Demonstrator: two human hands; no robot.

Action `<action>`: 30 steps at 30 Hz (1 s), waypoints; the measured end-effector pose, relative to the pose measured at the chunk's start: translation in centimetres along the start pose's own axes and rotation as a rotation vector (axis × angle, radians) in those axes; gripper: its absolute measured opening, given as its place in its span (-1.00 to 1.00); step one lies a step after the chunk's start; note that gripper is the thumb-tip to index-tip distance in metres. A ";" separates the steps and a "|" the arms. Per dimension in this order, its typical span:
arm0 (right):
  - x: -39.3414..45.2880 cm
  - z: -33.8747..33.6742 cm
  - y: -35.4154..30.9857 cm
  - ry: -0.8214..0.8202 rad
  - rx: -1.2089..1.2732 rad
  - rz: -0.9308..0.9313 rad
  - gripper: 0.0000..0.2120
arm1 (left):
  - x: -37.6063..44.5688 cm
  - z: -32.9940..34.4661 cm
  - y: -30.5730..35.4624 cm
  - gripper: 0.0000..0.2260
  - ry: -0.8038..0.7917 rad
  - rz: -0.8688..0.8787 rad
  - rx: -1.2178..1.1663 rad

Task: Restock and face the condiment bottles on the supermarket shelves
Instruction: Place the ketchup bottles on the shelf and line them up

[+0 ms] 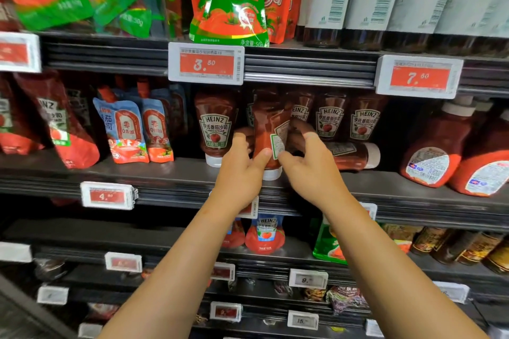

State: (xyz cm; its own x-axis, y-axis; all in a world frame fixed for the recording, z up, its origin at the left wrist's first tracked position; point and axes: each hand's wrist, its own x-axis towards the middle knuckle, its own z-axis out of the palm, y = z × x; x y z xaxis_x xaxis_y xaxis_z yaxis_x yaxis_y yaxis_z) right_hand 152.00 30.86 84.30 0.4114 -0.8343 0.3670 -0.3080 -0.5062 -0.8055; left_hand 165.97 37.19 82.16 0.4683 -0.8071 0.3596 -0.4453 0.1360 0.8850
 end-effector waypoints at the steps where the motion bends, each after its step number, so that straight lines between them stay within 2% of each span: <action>1: 0.5 -0.1 -0.2 -0.016 0.009 0.013 -0.75 | 0.1 -0.1 0.0 -0.86 -0.018 0.000 -0.012; 4: 1.5 0.0 -0.3 -0.066 -0.020 0.038 -0.74 | 0.1 -0.4 0.0 -0.88 -0.045 0.010 -0.035; 7: 1.0 0.1 -0.1 0.030 -0.036 0.009 -0.71 | -0.3 -0.3 -0.1 -0.95 0.020 0.078 -0.013; 10: 0.0 0.4 -0.3 0.160 -0.055 -0.003 -0.67 | -1.0 0.2 -0.2 -0.70 0.036 0.096 -0.035; 13: -0.4 0.4 -0.7 0.226 0.036 0.022 -0.58 | -1.6 0.6 -0.3 -0.54 0.109 0.122 0.026; 17: -0.7 0.7 -1.5 0.301 0.032 0.036 -0.49 | -1.7 1.1 -0.1 -0.51 0.100 0.159 0.103; 20: -1.3 0.7 -1.8 0.259 -0.012 -0.004 -0.60 | -1.6 1.3 0.6 -0.47 0.100 0.105 0.067; 23: -2.0 0.3 -1.2 0.183 0.087 -0.070 -0.78 | -1.6 1.3 1.0 -0.47 0.112 0.083 0.056; 30: -1.6 0.2 0.2 0.067 0.174 -0.043 -0.68 | -1.2 1.0 0.7 -0.67 0.092 0.122 0.187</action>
State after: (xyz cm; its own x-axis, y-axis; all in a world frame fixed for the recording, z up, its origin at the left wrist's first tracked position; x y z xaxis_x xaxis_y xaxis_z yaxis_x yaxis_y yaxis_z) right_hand 151.45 32.11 83.45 0.3613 -0.8283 0.4283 -0.1357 -0.5011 -0.8547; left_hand 164.32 37.67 82.03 0.4665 -0.7342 0.4934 -0.6322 0.1134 0.7665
